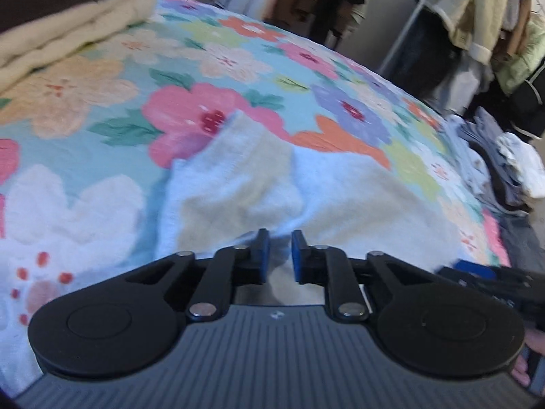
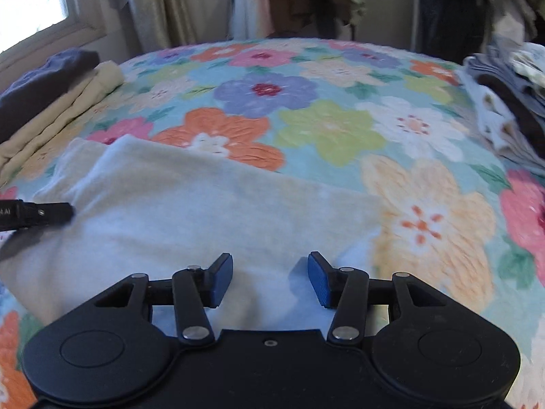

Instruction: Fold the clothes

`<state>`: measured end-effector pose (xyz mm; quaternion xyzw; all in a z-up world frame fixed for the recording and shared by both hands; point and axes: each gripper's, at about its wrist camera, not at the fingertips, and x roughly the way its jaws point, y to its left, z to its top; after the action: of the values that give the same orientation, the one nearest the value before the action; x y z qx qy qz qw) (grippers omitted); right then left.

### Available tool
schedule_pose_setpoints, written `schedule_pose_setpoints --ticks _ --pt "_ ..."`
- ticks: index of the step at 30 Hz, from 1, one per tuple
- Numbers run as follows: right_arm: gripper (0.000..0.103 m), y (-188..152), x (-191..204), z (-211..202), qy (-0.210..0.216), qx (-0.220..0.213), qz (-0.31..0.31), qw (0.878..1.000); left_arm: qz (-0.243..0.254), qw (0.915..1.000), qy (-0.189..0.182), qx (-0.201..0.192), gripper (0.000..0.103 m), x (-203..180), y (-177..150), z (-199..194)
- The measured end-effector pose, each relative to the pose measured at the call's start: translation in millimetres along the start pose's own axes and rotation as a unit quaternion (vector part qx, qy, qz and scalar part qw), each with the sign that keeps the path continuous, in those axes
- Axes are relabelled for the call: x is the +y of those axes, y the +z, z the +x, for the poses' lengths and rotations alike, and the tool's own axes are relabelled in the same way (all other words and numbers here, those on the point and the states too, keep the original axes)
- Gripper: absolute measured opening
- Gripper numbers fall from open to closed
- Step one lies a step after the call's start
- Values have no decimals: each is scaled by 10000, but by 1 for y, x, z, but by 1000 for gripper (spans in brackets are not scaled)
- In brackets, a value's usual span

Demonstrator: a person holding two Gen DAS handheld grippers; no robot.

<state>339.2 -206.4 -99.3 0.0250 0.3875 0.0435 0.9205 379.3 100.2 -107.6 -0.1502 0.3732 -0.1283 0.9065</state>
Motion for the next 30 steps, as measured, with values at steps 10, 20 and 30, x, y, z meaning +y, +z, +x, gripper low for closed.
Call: schedule_pose_setpoints --ticks 10,20,30 --pt "59 -11 -3 -26 -390 -176 -288 9987 198 9974 688 -82 14 8 8 -8" --pt "67 -52 18 -55 -245 -189 -1226 9920 155 9970 734 -164 43 -18 -15 -56" --pt "80 -51 -38 -84 1308 248 2151 9675 354 9989 -250 190 49 -48 -34 -73"
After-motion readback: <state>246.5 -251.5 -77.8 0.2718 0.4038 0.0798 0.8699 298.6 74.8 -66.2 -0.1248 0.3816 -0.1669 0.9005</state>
